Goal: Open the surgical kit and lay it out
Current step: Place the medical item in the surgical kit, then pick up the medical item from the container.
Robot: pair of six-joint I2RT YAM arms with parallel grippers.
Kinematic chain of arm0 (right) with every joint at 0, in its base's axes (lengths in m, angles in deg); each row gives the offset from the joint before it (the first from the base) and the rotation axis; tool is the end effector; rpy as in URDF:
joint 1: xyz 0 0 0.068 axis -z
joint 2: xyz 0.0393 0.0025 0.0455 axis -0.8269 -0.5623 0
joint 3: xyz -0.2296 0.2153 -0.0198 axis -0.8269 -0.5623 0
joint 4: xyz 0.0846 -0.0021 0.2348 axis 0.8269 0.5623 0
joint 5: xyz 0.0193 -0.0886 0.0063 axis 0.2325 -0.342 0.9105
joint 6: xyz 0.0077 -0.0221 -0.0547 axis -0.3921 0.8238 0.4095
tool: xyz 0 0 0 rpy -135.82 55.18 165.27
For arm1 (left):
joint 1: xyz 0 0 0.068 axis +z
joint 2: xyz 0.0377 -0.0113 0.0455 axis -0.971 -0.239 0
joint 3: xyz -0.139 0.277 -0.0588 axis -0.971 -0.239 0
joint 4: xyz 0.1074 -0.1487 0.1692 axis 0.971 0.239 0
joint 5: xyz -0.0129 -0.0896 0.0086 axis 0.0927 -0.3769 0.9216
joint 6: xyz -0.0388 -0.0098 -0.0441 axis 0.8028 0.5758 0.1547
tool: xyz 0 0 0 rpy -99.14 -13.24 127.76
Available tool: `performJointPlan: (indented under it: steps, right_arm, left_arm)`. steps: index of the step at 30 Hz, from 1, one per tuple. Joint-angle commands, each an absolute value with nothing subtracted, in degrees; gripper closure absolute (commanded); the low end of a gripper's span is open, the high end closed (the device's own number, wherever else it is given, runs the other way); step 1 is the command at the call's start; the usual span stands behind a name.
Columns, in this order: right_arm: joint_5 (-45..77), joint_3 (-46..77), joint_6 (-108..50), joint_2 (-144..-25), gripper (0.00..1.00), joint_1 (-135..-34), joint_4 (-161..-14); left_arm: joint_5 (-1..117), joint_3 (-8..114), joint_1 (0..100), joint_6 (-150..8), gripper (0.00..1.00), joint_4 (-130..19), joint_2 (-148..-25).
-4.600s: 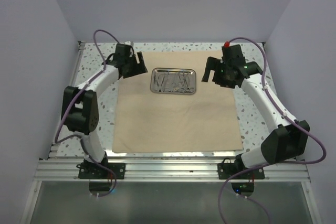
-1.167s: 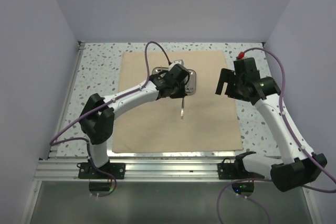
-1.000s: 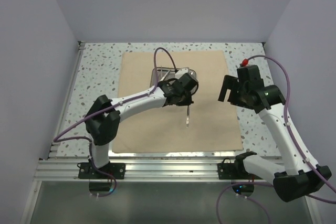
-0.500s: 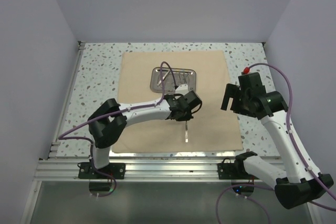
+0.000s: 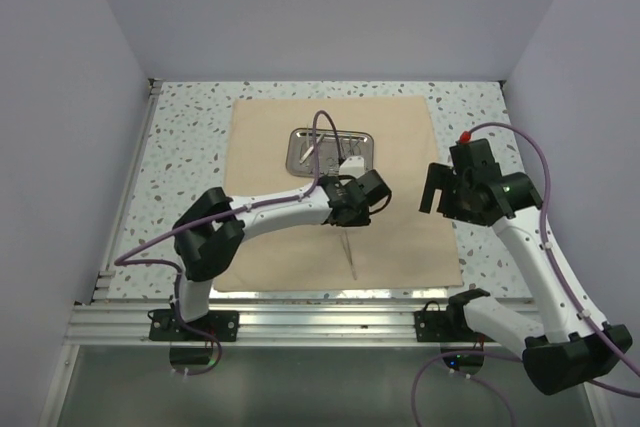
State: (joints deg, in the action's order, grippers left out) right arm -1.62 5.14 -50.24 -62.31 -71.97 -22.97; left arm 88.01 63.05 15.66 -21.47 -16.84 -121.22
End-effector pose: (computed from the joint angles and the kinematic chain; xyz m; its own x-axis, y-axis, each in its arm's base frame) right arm 0.1411 0.0334 0.3623 -0.8138 0.2456 -0.5267 0.2157 0.9692 0.1186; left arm 0.2155 -0.3488 0.2440 -0.8545 -0.1391 -0.5004 -0.0301 0.9751 -0.2197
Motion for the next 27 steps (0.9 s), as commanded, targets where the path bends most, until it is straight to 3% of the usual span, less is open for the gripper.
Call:
performJointPlan:
  steps: [1, 7, 14, 23, 27]
  right_arm:
    - [-2.6, 6.9, -49.2, -63.5, 0.11, -72.1, -24.2]
    - [-3.9, 10.2, -48.6, -64.7, 0.11, -72.0, -24.6]
    - [-2.7, 10.7, -48.7, -63.4, 0.10, -72.0, -26.3]
    - [-1.2, 11.4, -49.7, -64.5, 0.09, -72.0, -27.7]
    - [-1.0, 11.0, -49.9, -64.9, 0.08, -72.0, -28.7]
  left_arm:
    - [93.0, 71.1, 15.8, -27.3, 0.62, -13.7, -121.1]
    - [93.4, 80.5, 23.3, -40.4, 0.49, -10.8, -122.9]
    - [87.0, 79.4, 39.3, -52.9, 0.50, -18.3, -124.0]
    - [77.1, 97.8, 51.0, -56.9, 0.63, -19.4, -139.7]
    - [76.0, 104.0, 52.1, -57.1, 0.76, -19.3, -145.3]
